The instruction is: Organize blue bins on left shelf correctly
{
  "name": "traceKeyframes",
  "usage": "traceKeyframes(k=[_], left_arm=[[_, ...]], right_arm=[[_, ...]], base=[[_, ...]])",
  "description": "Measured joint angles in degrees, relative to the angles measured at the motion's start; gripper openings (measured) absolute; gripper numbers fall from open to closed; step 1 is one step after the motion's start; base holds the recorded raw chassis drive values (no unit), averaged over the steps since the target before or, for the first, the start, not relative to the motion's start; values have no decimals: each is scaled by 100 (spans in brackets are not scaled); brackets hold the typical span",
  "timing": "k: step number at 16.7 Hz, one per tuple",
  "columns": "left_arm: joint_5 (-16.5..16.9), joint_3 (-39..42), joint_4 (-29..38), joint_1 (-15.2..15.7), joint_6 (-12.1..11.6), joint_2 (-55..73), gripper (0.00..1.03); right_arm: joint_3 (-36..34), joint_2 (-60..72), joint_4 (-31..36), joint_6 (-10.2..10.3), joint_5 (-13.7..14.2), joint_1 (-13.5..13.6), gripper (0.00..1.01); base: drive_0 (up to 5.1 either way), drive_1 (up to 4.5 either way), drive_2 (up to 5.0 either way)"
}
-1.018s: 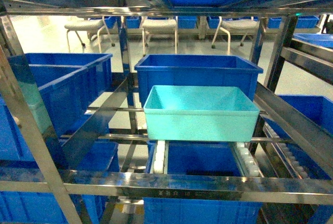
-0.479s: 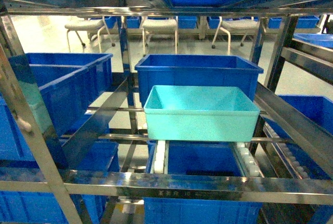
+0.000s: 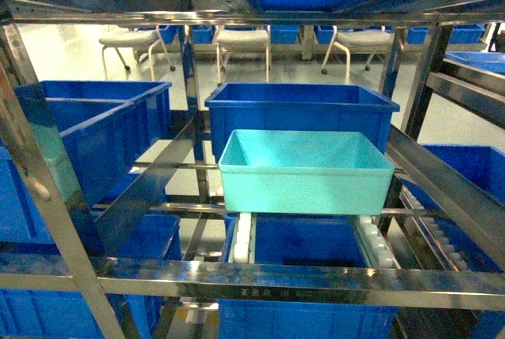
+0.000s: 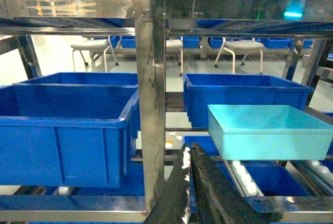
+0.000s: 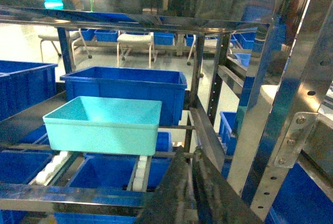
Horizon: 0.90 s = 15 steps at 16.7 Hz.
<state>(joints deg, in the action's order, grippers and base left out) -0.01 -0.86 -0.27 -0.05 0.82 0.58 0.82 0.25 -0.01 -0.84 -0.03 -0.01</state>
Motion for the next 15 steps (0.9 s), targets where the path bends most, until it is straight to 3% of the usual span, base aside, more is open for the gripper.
traceKeyframes(k=[1, 6, 8, 15], left_arm=[[0, 0, 2, 0, 2, 0, 9], [0, 0, 4, 0, 0, 0, 89], [0, 0, -4, 0, -4, 0, 100], [2, 0, 0, 0, -2, 0, 98]], right_arm=[[0, 0, -20, 2, 0, 0, 16], [0, 0, -22, 2, 2, 0, 97], [0, 0, -28, 4, 0, 0, 98], [0, 0, -20, 7, 0, 0, 98]], base=[[0, 0, 0], [2, -269, 273], [1, -175, 178], [0, 0, 0]])
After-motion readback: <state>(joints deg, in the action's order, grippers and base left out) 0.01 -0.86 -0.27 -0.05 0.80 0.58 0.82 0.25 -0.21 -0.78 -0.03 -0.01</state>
